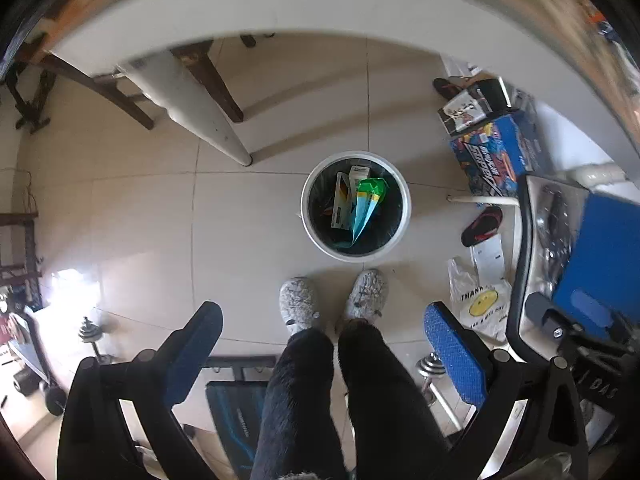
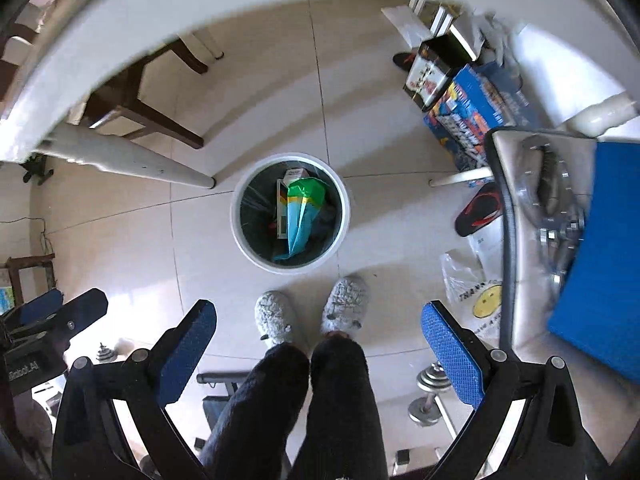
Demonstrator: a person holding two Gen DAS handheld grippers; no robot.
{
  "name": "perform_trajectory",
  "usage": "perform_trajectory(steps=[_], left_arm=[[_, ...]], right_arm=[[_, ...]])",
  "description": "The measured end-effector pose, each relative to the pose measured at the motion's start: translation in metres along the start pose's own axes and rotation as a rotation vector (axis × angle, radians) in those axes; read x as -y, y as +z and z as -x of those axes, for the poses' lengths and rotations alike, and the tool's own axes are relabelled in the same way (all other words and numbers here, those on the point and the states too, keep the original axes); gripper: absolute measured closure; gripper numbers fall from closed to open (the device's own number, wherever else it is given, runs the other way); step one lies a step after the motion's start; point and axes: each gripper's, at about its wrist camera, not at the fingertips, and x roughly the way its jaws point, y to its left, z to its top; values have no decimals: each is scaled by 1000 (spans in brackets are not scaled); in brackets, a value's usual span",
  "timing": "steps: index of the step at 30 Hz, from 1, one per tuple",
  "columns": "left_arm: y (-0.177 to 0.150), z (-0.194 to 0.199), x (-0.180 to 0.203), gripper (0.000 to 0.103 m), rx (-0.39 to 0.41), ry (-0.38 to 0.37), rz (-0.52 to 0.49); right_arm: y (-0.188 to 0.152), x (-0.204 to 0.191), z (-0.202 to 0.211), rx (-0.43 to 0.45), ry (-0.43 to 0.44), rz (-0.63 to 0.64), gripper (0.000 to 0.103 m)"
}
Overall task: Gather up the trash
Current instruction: 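Raise both tools back toward the table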
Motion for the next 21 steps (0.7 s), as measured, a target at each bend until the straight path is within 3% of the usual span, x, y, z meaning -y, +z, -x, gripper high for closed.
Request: perform_trajectory(steps=[4, 12, 16, 21], left_arm=[[-12, 44, -2, 0, 17, -18, -25], [-15, 113, -11, 0, 91, -55, -29], [4, 147, -7, 0, 164, -51, -47], [55, 194, 4, 0, 279, -38, -70]], right_arm=[[-14, -7, 64, 34, 14, -2, 0], [-25, -28, 151, 74, 41, -5, 0], [-18, -34, 188, 123, 71, -30, 0], [18, -28, 237, 217, 123, -112, 0]])
